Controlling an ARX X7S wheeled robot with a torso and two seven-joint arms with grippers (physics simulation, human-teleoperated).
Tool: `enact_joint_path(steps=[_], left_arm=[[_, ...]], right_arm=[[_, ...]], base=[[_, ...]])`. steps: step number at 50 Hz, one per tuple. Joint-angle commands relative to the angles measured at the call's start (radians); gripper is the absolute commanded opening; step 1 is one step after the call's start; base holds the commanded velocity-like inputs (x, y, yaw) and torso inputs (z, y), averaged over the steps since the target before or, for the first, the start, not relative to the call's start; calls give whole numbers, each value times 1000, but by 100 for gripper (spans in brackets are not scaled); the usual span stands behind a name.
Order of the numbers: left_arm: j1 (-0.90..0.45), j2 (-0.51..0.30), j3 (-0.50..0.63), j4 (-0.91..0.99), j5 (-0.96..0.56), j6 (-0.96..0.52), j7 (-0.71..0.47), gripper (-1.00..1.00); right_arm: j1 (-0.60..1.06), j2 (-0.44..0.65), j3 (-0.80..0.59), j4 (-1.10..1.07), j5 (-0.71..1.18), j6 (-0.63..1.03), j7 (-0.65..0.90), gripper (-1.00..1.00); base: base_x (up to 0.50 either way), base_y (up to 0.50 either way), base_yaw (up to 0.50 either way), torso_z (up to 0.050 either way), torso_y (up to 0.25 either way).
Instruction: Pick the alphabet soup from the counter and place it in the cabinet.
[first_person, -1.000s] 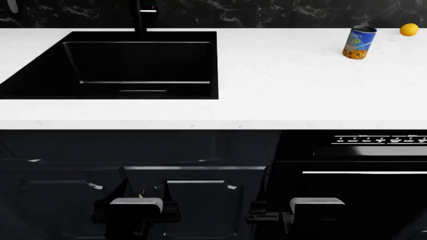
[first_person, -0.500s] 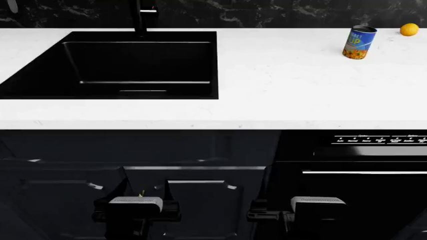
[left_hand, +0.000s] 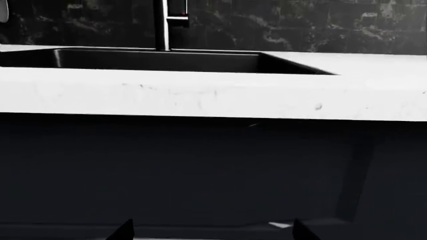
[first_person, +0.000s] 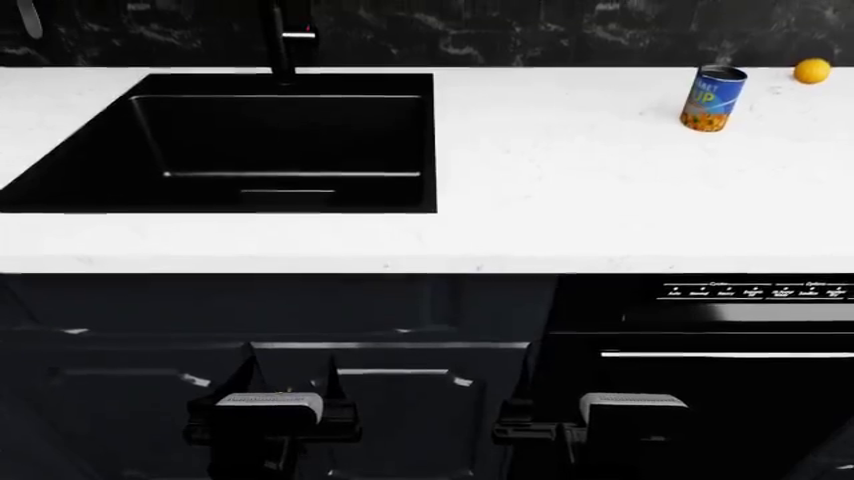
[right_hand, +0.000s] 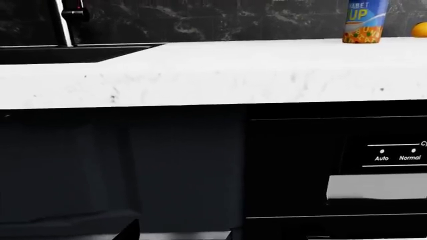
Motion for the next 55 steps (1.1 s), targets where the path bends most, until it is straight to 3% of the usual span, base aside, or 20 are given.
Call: enact_joint_path(steps=[1, 9, 27, 55], left_arm=[[-2, -13, 14, -5, -16, 2, -13, 100], [-4, -21, 25, -8, -24, 6, -21, 100], [-6, -36, 43, -11, -39, 13, -37, 100], [-12, -53, 63, -24, -65, 24, -55, 100]], right_arm=[[4, 15, -25, 2, 10, 0, 7, 100], [6, 23, -38, -1, 21, 0, 8, 100], [9, 36, -55, 7, 45, 0, 20, 100], [15, 52, -78, 15, 74, -3, 34, 100]], base=[[0, 0, 0, 43, 127], [-13, -25, 0, 43, 124], [-172, -398, 0, 44, 122], [-2, -292, 0, 44, 121]])
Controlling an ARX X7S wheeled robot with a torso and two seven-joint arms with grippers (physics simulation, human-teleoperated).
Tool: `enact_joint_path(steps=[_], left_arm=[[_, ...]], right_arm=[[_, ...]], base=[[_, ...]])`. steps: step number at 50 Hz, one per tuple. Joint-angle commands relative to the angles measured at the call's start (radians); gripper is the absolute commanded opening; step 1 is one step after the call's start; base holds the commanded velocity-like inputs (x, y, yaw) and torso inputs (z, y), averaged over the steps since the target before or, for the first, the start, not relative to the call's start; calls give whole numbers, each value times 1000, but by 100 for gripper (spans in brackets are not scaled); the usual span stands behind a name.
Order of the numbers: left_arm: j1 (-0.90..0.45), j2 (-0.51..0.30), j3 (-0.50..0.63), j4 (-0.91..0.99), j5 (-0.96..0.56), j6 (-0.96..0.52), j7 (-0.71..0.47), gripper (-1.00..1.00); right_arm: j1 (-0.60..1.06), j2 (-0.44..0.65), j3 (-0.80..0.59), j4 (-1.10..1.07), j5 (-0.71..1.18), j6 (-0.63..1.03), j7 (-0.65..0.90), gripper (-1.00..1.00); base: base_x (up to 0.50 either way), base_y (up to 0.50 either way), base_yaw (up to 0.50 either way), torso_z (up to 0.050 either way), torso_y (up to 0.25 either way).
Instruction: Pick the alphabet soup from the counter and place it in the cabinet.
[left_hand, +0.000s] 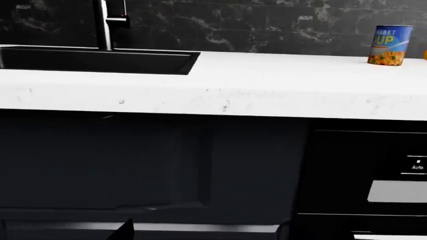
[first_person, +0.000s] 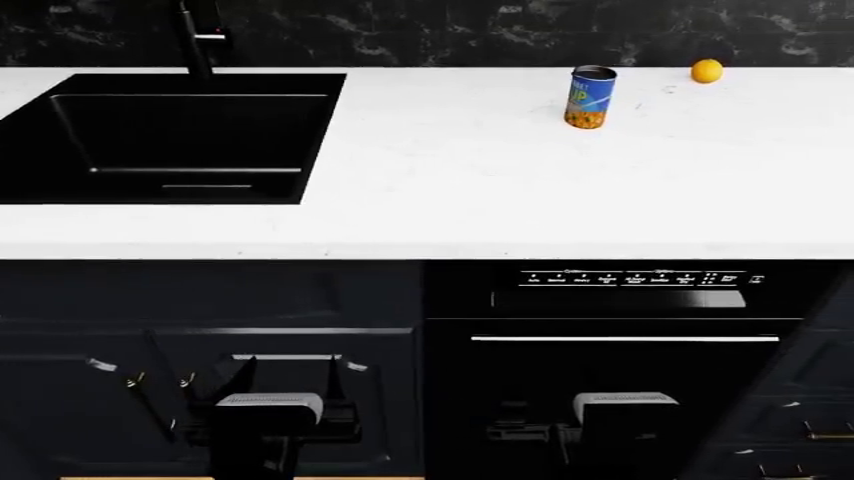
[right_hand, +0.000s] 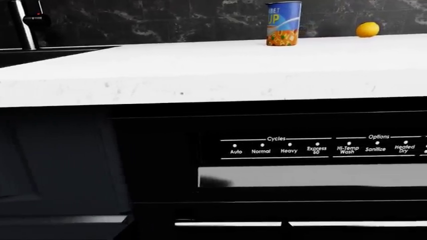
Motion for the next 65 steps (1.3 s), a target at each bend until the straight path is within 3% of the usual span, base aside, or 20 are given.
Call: enact_joint_path(steps=[1, 15, 25, 28, 30, 34, 39, 44, 55, 65], left_arm=[[-2, -7, 8, -6, -10, 5, -7, 100], [-3, -14, 18, -11, -20, 10, -15, 100], [-33, -24, 41, -21, -19, -26, -11, 100], [-102, -27, 20, 48, -43, -169, -50, 100], [-192, -30, -21, 128, -98, -377, -105, 100], [-525, -75, -44, 281, -192, -848, -163, 100], [-841, -90, -66, 274, -285, -1100, -130, 100], [-986, -108, -50, 234, -309, -1156, -92, 100], [-1163, -114, 4, 129, -317, -1167, -29, 100], [-1225, -123, 47, 43, -309, -1138, 17, 100]], right_arm=[[4, 6, -9, 6, 10, -2, 6, 100], [7, 13, -19, 16, 19, -6, 15, 100], [63, 25, -43, 24, -7, 57, 33, 100], [143, 20, -48, -15, 28, 160, 18, 100], [223, 24, -54, -97, 85, 322, 3, 100], [509, 46, -14, -303, 235, 742, 24, 100], [809, 56, 79, -329, 335, 1014, 78, 100], [971, 102, 107, -307, 349, 1110, 87, 100], [1135, 125, 118, -236, 377, 1182, 65, 100], [1207, 145, 85, -169, 392, 1220, 25, 100]], base=[[-27, -441, 0, 43, 123], [-32, -436, 0, 44, 121], [-12, -63, 0, 44, 116], [0, 0, 0, 47, 83], [0, 0, 0, 47, 90], [0, 0, 0, 0, 0], [0, 0, 0, 0, 0], [0, 0, 0, 0, 0], [0, 0, 0, 0, 0], [138, 0, 0, 0, 0]])
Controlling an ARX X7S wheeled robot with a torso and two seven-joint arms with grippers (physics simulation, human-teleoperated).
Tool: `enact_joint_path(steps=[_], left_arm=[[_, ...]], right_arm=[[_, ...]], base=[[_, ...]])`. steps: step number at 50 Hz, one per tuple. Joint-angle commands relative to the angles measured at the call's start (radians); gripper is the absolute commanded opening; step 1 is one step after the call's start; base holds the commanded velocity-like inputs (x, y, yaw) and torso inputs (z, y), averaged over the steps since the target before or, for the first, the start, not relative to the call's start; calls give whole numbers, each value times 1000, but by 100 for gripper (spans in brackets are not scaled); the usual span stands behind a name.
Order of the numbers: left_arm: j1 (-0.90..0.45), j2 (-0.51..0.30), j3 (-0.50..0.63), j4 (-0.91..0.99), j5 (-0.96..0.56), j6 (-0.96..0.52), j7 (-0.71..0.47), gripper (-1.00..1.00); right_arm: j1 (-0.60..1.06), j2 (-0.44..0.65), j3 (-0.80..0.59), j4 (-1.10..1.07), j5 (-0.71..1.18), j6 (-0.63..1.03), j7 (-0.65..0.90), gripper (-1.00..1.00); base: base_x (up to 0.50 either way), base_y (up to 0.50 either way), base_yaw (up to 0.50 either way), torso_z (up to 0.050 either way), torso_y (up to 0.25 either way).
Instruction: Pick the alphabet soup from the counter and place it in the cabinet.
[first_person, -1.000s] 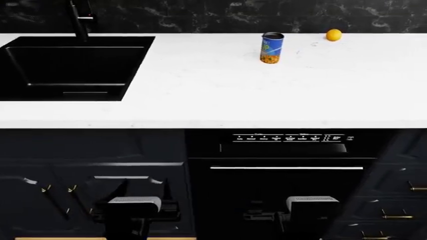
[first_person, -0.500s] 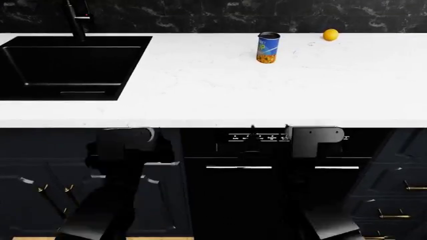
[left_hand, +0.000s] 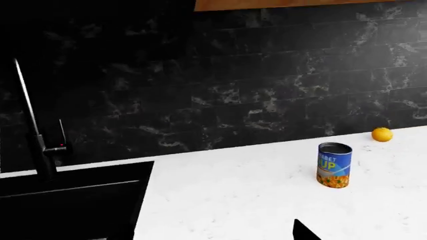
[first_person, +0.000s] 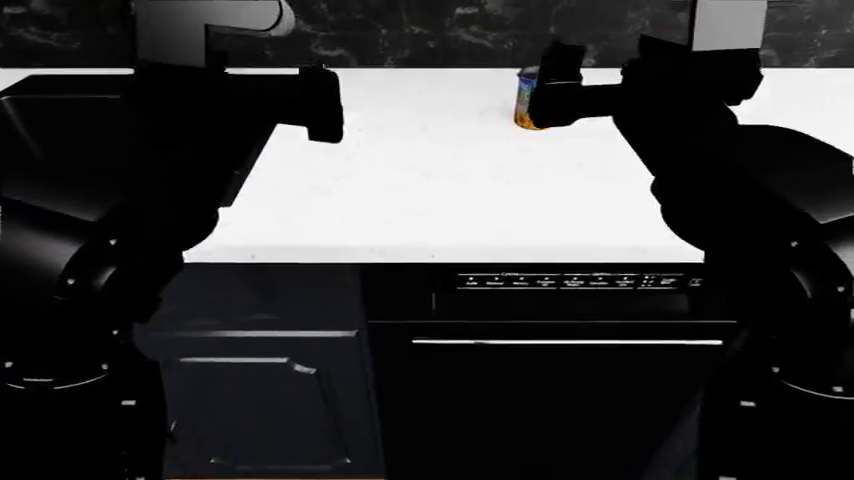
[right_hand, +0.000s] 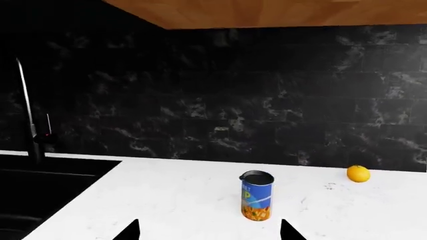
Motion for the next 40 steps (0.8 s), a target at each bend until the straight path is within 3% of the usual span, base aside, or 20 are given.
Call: enact_joint_path(steps=[1, 27, 40], left_arm=[[-129, -11, 41, -81, -10, -27, 48, 100], [-138, -55, 99, -116, -36, -45, 124, 100], [-104, -60, 42, -126, -56, -50, 102, 100]], right_arm=[[128, 20, -9, 51, 32, 87, -25, 100], [198, 96, -64, 85, 82, 270, -58, 100], [123, 155, -18, 11, 117, 321, -46, 100]], base=[[215, 0, 0, 0, 0], [252, 0, 0, 0, 0], [231, 0, 0, 0, 0]])
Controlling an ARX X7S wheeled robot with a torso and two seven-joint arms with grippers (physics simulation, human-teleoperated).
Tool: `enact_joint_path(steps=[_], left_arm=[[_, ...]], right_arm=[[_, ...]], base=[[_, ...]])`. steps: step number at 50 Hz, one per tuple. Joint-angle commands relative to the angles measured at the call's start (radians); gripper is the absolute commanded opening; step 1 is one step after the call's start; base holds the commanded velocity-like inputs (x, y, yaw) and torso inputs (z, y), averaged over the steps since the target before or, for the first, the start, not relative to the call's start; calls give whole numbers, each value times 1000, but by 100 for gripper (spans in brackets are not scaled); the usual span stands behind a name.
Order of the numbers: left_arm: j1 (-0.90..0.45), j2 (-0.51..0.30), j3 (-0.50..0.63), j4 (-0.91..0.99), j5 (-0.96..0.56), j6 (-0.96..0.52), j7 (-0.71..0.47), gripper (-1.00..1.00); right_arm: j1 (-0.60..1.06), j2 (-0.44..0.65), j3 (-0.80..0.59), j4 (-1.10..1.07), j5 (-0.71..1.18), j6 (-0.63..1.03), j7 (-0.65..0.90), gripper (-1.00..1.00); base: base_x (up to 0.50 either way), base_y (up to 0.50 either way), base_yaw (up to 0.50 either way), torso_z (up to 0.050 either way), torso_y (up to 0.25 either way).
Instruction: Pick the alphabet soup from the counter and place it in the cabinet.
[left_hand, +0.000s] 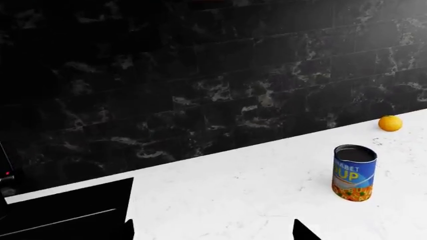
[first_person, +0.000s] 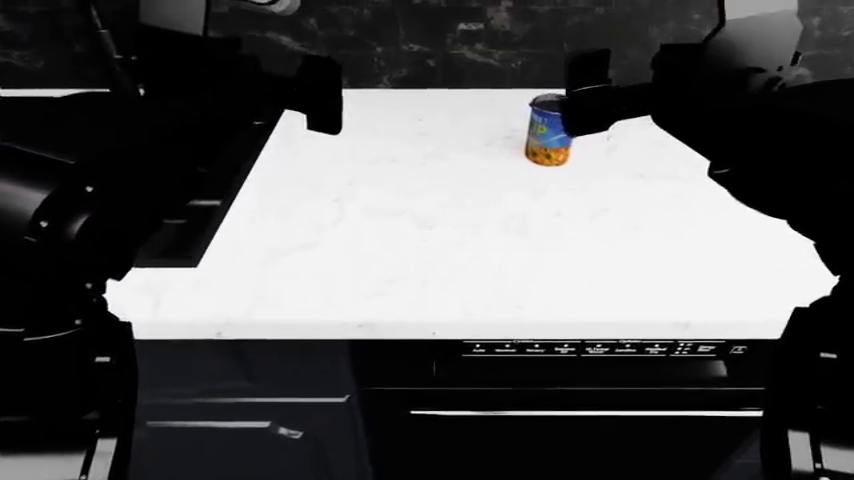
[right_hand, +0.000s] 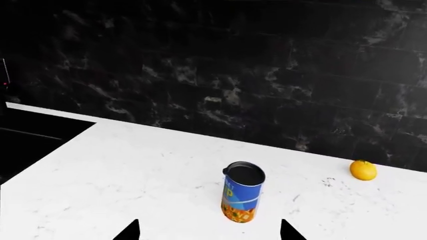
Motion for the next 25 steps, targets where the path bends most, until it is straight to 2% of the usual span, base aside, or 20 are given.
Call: enact_joint_path(steps=[1, 16, 21, 25], left_arm=[[23, -12, -29, -3, -15, -11, -9, 100], [28, -21, -29, -3, -25, -17, -6, 100], [41, 60, -228, -60, -100, -105, -104, 100], [49, 78, -294, -76, -120, -129, -137, 100]], right_arm=[[-53, 41, 34, -52, 29, 47, 11, 100], [-81, 71, 39, -76, 48, 61, 17, 100], [-146, 10, 224, -83, 79, 124, 97, 100], [-165, -17, 301, -81, 96, 151, 144, 100]], base=[[230, 0, 0, 0, 0], [236, 0, 0, 0, 0], [247, -9, 0, 0, 0], [297, -151, 0, 0, 4]])
